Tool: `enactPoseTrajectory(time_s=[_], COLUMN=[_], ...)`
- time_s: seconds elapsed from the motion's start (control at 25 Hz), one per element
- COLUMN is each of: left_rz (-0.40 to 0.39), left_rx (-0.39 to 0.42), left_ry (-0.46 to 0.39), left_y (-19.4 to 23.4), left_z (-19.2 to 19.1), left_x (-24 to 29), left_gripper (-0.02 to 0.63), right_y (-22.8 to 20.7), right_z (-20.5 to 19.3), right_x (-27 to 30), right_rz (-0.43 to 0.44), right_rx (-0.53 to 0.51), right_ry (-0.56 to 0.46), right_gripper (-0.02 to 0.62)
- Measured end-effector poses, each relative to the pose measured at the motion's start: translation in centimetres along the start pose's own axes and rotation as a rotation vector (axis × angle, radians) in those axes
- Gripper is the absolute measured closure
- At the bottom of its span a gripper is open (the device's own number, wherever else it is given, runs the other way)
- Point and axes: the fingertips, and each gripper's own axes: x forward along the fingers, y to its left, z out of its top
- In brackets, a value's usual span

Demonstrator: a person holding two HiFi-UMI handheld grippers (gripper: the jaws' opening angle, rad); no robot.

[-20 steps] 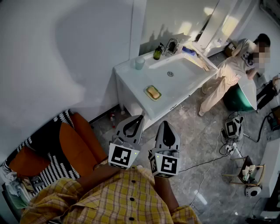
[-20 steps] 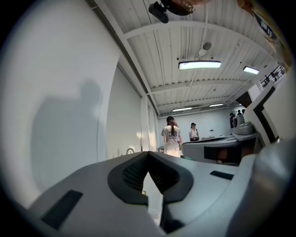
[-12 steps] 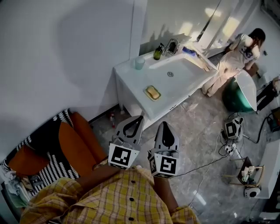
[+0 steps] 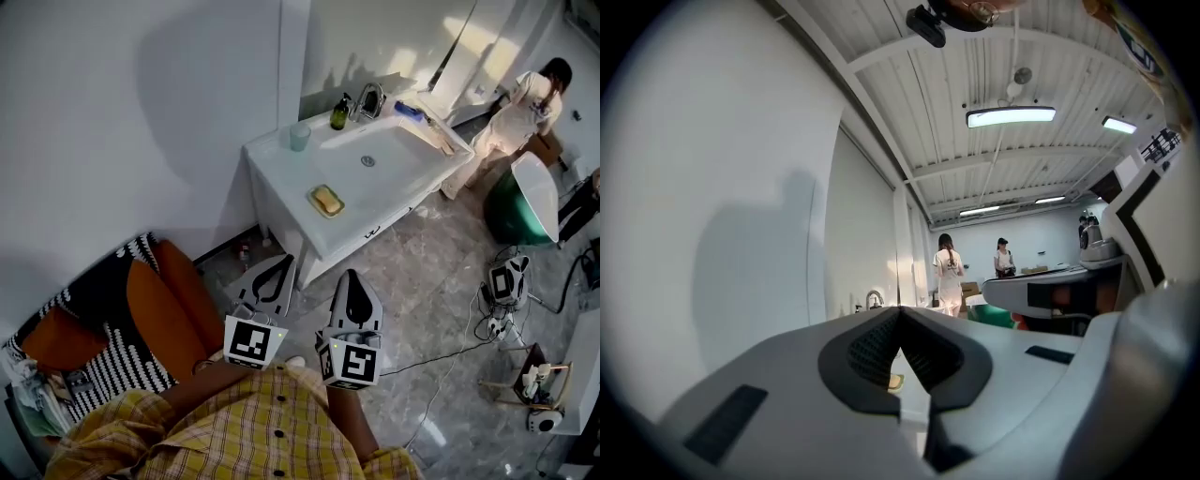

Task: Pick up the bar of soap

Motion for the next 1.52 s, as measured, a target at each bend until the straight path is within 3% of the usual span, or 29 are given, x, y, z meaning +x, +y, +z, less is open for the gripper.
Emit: enactPoseTrajectory(time_s=[0.24,0.52,0.76,1.08,1.24,1.52], left_rz=[0.028,0.032,-0.047,-0.211,-0.273,-0.307], left_rx=[0.001,-0.025,-0.029,-0.033,-0.042,-0.061], left_ry=[0.043,-0.002,0.064,0.065,0.058,0.083], left_y=[0.4,3.7,9.2,14.4,16.4,18.0], left_z=[-1.7,-2.7,-3.3,-2.1,-1.7,-2.1], left_x=[1.3,7.0,14.5,24.6,27.7,30.4], left_gripper=[0.598,0.598,0.598,0.598,0.598,0.598], right_y=[-2.5,-4.3,-5.5,-6.7,-7.5,-8.7], right_z=[-2.0,-3.1,-3.0,-1.8,-1.7,-2.1], right_x=[1.7,7.5,16.3,26.0,29.4,32.5], right_rz=[-0.018,-0.039,-0.117,-0.225,-0.273,-0.317], right_rx=[0.034,0.023,0.023,0.012,0.014,0.009], right_ry=[0.045,0.073,0.090,0.137,0.158,0.198], right_gripper=[0.577,0.577,0.577,0.577,0.577,0.577])
